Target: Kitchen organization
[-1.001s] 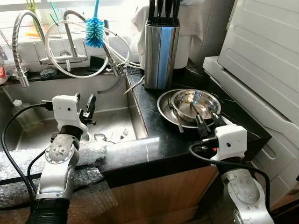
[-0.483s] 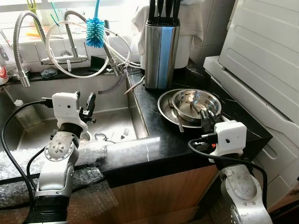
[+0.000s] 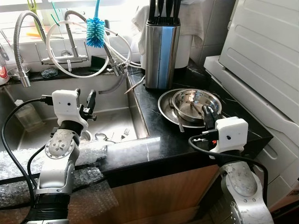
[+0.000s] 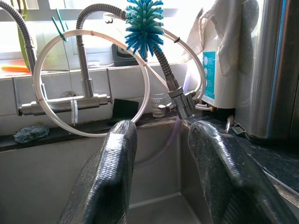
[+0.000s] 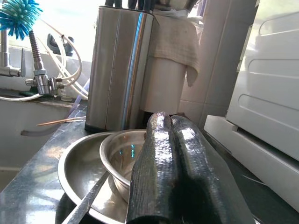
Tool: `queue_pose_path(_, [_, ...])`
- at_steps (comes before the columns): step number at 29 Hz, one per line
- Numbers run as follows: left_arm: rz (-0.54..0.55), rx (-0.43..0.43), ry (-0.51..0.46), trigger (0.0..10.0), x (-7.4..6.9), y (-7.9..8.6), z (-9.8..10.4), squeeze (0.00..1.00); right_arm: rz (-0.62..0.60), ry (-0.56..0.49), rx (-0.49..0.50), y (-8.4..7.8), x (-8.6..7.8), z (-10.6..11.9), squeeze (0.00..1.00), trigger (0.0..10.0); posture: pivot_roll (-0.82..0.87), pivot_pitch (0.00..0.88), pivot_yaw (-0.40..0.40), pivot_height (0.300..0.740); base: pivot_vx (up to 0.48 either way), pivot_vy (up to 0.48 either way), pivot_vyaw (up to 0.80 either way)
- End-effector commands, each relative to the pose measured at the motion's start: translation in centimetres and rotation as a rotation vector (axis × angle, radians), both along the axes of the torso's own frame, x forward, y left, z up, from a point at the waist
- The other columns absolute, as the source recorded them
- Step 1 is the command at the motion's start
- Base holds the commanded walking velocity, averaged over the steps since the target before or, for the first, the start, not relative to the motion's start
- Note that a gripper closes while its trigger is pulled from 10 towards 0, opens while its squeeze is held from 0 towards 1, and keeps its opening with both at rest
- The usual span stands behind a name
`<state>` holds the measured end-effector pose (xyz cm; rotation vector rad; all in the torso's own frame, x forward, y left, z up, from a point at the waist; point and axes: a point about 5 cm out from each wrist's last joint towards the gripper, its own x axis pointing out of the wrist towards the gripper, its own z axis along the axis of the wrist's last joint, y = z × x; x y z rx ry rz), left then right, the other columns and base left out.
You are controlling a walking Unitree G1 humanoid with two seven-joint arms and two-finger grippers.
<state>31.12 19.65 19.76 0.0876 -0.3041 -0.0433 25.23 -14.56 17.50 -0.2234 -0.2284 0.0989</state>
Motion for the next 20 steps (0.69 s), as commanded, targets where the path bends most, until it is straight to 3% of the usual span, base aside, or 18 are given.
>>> queue_pose_path(1, [-0.002,-0.012,-0.022,10.0,0.0,-0.1,0.6,0.0,-0.017,-0.012,-0.002,-0.2,0.1,0.5,0.0,0.0,-0.14,0.0,-0.007,0.74,0.0,0.0,0.0])
queue_pose_path(2, [-0.002,-0.012,-0.022,10.0,0.0,-0.1,0.6,0.0,-0.016,-0.014,-0.003,-0.2,0.1,0.5,0.0,0.0,-0.15,0.0,-0.006,0.74,0.0,0.0,0.0])
queue_pose_path(3, [-0.001,-0.012,-0.022,10.0,0.0,-0.1,0.6,0.0,-0.018,-0.016,-0.004,-0.1,0.2,0.6,0.0,9.1,-0.15,0.0,-0.006,0.74,0.0,0.0,0.0])
queue_pose_path(4, [-0.001,-0.012,-0.022,10.0,0.0,-0.1,0.6,0.0,-0.022,-0.027,-0.003,0.0,0.2,0.8,0.0,10.0,-0.15,0.0,-0.004,0.74,0.0,0.0,0.0])
queue_pose_path(5, [-0.001,-0.012,-0.022,10.0,0.0,-0.1,0.6,0.0,-0.02,-0.038,0.005,0.0,0.2,1.1,0.27,10.0,-0.15,0.0,-0.004,0.74,0.0,0.0,0.0])
queue_pose_path(6, [-0.001,-0.012,-0.022,10.0,0.0,-0.1,0.6,0.0,-0.02,-0.038,0.005,0.0,0.2,1.1,0.27,10.0,-0.15,0.0,-0.004,0.74,0.0,0.0,0.0])
queue_pose_path(7, [-0.001,-0.012,-0.021,10.0,0.0,0.0,0.6,0.0,-0.004,-0.059,0.008,0.2,0.1,1.5,1.0,10.0,-0.15,0.0,-0.003,0.74,0.0,0.0,0.0])
queue_pose_path(12, [-0.001,-0.014,-0.021,10.0,0.1,0.0,0.6,0.0,0.021,-0.098,0.002,0.6,-0.2,2.2,1.0,10.0,-0.15,0.0,-0.002,0.74,0.0,0.0,0.0])
queue_pose_path(20, [-0.004,-0.016,-0.019,10.0,0.0,-0.1,0.5,0.0,0.048,-0.071,-0.026,0.9,-1.0,1.8,1.0,10.0,-0.15,0.0,-0.004,0.74,0.0,0.0,0.0])
